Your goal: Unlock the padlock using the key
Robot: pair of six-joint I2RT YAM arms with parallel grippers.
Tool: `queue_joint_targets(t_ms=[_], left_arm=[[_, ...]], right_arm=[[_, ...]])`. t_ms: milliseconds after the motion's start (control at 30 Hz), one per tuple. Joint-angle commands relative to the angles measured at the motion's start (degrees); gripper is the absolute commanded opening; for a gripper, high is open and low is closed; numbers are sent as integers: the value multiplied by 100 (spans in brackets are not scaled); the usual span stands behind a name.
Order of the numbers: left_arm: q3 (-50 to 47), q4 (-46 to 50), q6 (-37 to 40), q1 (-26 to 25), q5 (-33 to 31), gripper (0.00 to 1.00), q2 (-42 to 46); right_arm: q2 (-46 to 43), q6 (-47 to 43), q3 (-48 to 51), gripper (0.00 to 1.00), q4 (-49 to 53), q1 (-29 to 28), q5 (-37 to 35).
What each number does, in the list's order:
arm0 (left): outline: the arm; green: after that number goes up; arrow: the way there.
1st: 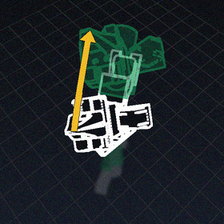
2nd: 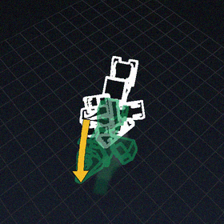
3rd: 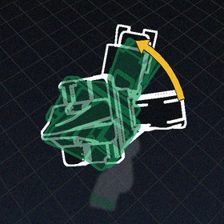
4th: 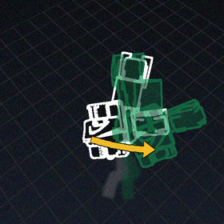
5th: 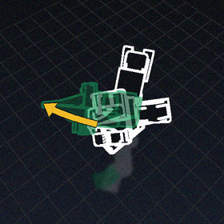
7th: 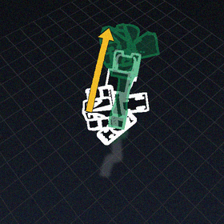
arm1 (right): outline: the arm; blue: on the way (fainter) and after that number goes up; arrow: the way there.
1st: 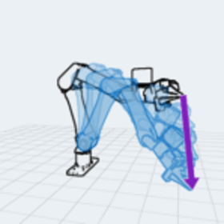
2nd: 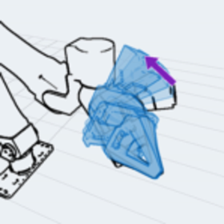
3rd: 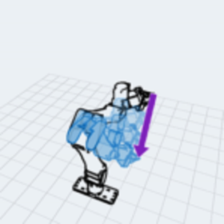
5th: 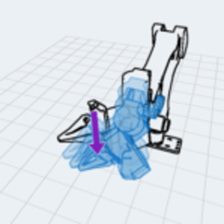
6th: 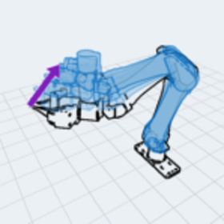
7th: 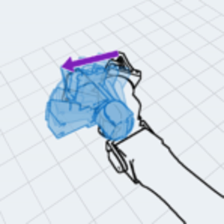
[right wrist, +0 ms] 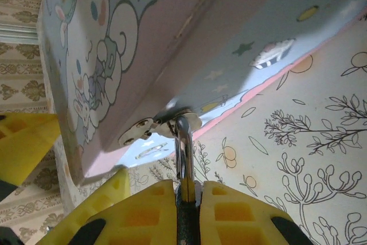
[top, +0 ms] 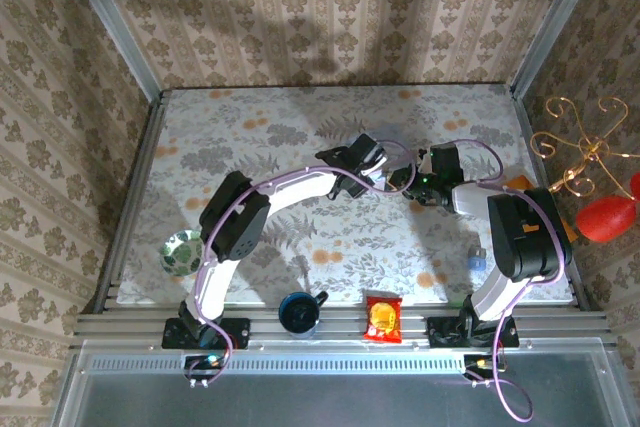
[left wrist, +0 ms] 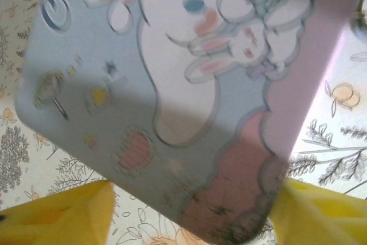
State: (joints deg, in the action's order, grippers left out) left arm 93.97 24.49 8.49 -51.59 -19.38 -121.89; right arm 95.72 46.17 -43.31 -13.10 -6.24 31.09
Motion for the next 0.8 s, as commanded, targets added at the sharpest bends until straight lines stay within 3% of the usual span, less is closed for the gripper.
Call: queue_joint_targets(t_ms=[0,300,500,767], left_arm=[[169,384,-108,149,-164,64,-185],[115,360,-233,146,-104,64,-103],[103,367,-297,129,-78,64,-99],[178,372,-345,130,-62,65,-168]], right_arm=[[46,-57,16,0,-97,100,295],[221,-4,294,21,-659,123,573],[375,381,525,22,-1439,115,615],[274,330,625,20,-1379,114,560]])
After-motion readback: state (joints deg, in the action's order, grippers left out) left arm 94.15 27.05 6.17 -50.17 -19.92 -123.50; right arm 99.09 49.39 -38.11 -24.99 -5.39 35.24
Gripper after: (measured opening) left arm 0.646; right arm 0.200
